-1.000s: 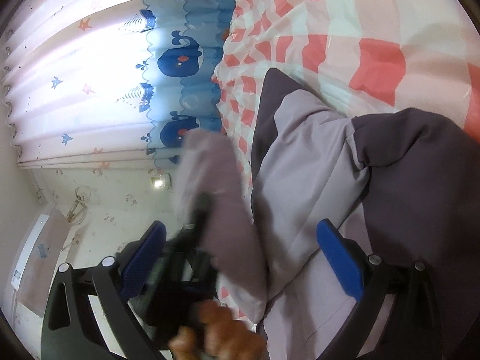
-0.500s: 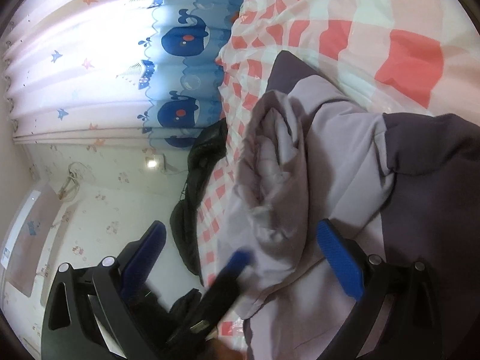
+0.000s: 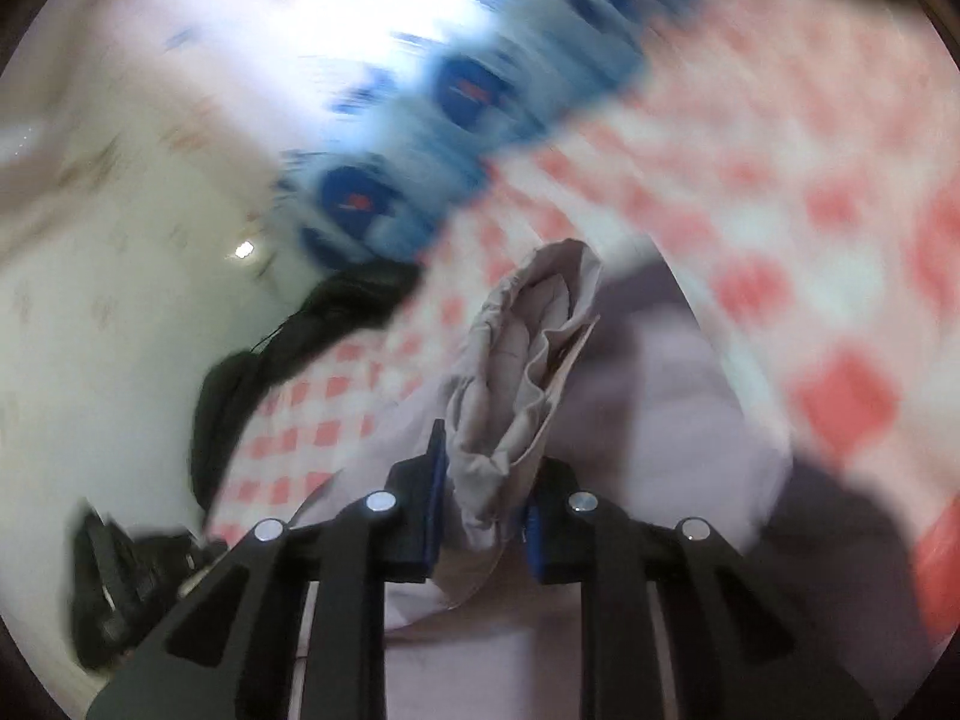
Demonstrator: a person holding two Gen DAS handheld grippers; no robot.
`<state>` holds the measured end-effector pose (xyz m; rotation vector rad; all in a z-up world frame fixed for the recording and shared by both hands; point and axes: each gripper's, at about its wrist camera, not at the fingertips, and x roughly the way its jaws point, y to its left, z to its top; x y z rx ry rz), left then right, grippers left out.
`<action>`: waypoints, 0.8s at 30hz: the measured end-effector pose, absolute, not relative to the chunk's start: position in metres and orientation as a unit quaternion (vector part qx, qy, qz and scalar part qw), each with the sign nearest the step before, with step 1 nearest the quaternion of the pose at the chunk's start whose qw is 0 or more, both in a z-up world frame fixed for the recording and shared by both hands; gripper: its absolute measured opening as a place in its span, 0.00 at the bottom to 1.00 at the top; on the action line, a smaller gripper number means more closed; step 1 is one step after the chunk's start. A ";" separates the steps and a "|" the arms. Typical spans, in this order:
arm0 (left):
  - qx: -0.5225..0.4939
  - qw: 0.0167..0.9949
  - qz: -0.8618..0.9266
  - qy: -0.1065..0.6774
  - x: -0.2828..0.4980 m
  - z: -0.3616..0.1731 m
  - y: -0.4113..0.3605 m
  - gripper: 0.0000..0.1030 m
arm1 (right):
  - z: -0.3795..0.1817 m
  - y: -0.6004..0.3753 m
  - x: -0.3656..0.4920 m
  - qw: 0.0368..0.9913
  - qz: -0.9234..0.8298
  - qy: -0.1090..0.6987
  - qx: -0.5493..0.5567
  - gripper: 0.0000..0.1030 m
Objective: Fold large clothes
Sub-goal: 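Grasp the folded sleeve with the right tool and press it onto the jacket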
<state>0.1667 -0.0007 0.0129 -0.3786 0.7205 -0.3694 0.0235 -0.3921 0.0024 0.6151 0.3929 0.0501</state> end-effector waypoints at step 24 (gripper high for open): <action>-0.072 0.890 -0.182 0.413 0.203 -0.064 -0.069 0.89 | -0.085 -0.383 0.085 0.878 -0.005 0.364 0.310 0.68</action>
